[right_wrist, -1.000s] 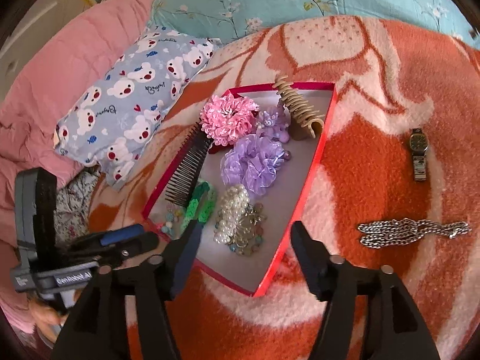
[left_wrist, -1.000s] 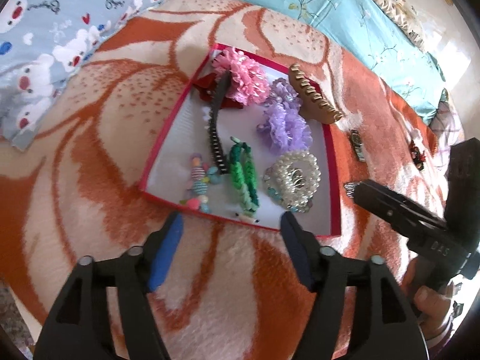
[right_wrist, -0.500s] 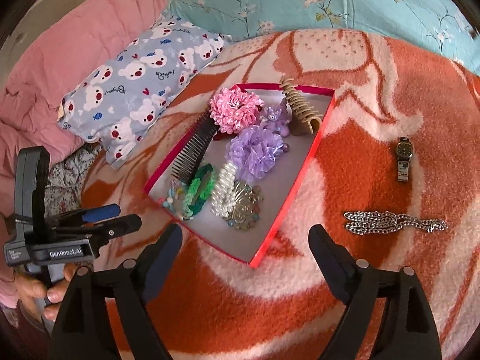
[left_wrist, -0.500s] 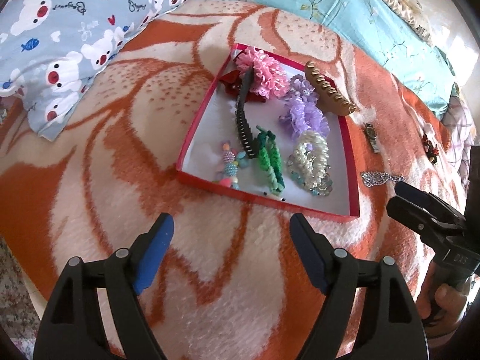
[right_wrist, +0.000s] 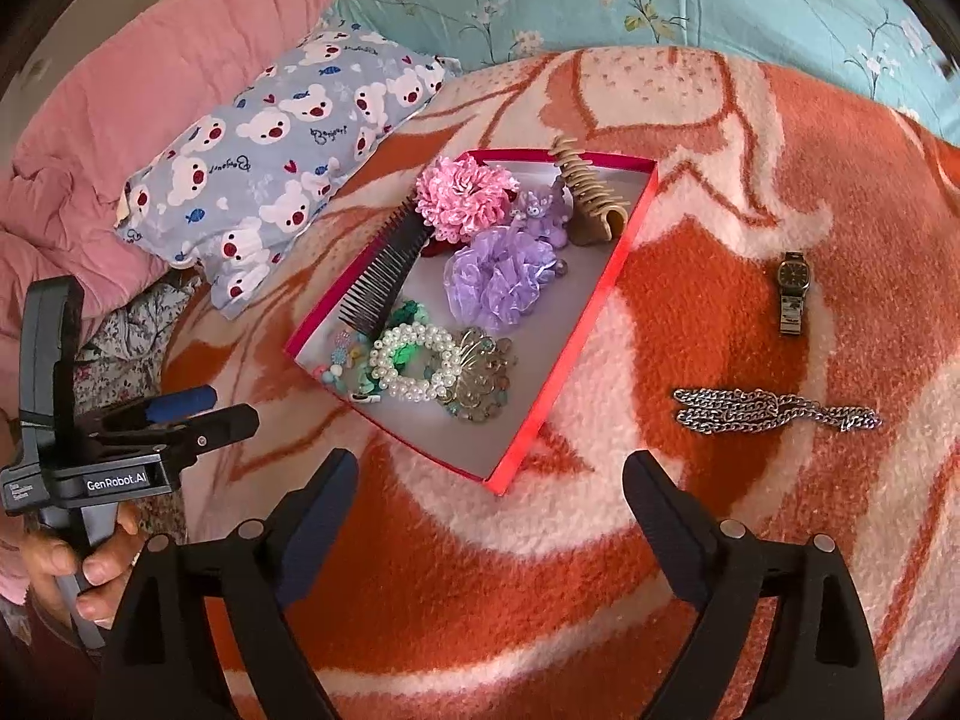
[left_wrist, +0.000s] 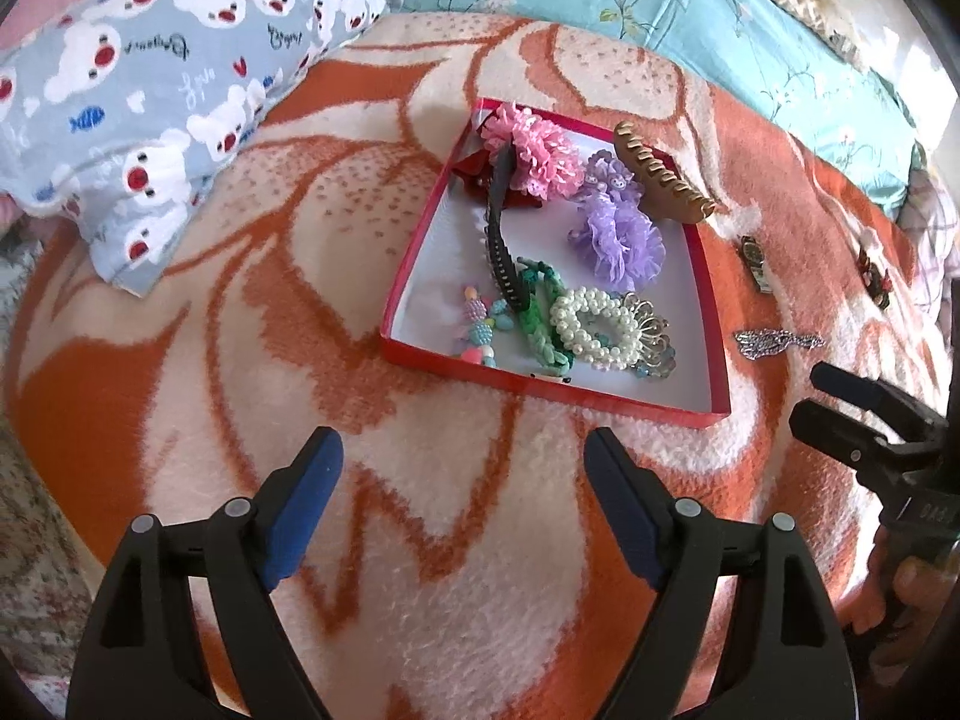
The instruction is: Organize jewelry
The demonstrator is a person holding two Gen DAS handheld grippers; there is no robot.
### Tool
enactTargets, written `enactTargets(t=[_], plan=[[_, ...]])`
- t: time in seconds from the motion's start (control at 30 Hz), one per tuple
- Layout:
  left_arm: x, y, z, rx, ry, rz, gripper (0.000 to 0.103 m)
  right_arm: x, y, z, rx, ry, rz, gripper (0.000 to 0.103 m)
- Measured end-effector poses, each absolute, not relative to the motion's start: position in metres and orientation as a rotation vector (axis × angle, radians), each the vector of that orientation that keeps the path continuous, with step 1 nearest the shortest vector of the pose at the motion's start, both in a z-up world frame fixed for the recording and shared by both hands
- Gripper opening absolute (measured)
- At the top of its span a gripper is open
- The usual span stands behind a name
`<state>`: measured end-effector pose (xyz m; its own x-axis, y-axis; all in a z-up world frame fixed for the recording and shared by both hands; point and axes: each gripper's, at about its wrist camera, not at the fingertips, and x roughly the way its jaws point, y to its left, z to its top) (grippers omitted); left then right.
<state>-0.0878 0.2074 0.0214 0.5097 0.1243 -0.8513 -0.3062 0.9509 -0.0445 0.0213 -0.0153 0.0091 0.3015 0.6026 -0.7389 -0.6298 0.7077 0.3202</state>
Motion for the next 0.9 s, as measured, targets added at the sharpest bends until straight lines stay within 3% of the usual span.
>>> enactTargets(t=[0.37,0.9], plan=[[-0.08,0.198,0.046,-0.063,0.978,0.288,0.096,0.02,-0.007,0.038,-0.083,0.939,0.864,0.1],[-0.059,0.207,0.022,-0.073,1.06,0.315,0.097,0.037,0.013,0.012,-0.088,1.043,0.856,0.101]])
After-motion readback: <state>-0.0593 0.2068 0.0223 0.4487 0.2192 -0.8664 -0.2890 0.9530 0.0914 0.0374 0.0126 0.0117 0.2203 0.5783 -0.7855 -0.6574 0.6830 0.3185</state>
